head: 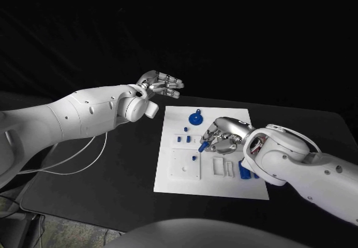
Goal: Assemble the parts on the task board
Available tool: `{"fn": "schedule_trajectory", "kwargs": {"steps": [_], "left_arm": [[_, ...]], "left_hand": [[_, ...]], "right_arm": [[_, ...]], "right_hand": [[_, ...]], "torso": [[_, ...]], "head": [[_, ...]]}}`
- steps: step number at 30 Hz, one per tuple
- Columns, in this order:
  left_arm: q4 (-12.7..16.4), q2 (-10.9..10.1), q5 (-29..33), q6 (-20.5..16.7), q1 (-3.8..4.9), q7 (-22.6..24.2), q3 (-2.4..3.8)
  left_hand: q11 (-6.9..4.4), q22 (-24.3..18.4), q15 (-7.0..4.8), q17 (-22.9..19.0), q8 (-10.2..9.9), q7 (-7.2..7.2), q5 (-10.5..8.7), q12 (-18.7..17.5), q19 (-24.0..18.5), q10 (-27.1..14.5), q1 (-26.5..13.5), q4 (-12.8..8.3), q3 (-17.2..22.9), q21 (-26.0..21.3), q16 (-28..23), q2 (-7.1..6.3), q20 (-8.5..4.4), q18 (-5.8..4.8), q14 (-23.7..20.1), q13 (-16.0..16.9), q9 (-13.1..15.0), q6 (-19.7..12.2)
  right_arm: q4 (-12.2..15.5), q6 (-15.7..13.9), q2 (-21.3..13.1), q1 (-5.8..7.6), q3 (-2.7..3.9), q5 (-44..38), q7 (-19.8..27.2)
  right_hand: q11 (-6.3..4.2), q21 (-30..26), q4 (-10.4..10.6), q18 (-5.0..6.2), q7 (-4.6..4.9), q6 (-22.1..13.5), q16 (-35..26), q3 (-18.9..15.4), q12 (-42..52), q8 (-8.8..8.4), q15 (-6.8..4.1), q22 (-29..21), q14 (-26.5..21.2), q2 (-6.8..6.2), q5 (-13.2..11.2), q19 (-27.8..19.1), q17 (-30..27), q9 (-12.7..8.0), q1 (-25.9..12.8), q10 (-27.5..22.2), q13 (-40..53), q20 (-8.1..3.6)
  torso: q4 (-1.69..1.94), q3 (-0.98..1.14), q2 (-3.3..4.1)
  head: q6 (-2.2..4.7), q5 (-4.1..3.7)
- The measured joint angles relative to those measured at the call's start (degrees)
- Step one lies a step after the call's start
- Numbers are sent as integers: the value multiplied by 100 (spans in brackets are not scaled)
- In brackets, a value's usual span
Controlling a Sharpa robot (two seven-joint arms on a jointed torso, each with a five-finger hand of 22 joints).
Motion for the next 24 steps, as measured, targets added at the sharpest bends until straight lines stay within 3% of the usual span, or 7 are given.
{"fn": "schedule_trajectory", "kwargs": {"steps": [2,11,19,24], "left_arm": [[-5,5,-2,0,0,0,-1],[-14,23,-7,-2,0,4,-4],[-16,29,-11,-2,0,6,-5],[-17,31,-12,-1,0,6,-6]], "left_hand": [[0,0,0,0,0,0,0,0,0,0,0,0,0,0,0,0,0,0,0,0,0,0],[0,1,0,0,0,0,0,0,0,0,0,0,0,0,0,0,0,0,0,0,0,0],[0,-19,0,0,0,0,0,0,0,0,0,0,0,36,0,0,0,0,0,0,0,0],[0,-19,0,0,0,0,0,0,0,0,0,0,0,45,0,0,0,0,0,0,0,0]], "right_arm": [[51,-15,78,-29,-83,-133,1],[143,-151,360,-165,-263,-747,-22],[15,-296,573,-200,-493,-1204,-77],[-77,-352,675,-212,-589,-1415,-105]], "right_hand": [[0,0,0,0,0,0,-21,0,0,0,0,0,0,0,0,0,0,0,0,0,0,0],[-12,0,-1,0,0,1,-22,-1,0,0,-22,16,22,-1,0,0,10,0,0,12,0,1],[-1,22,-38,-2,-12,13,-22,27,-5,0,-29,15,29,-1,-1,0,15,0,1,41,0,1],[-1,22,-22,-6,-29,30,-22,44,-5,0,-28,15,29,-3,-1,0,15,0,2,41,-1,2]], "torso": [[0,0,0],[-1,4,3],[3,0,5],[7,-4,6]], "head": [[-7,21],[-25,81],[-53,115],[-74,130]]}}
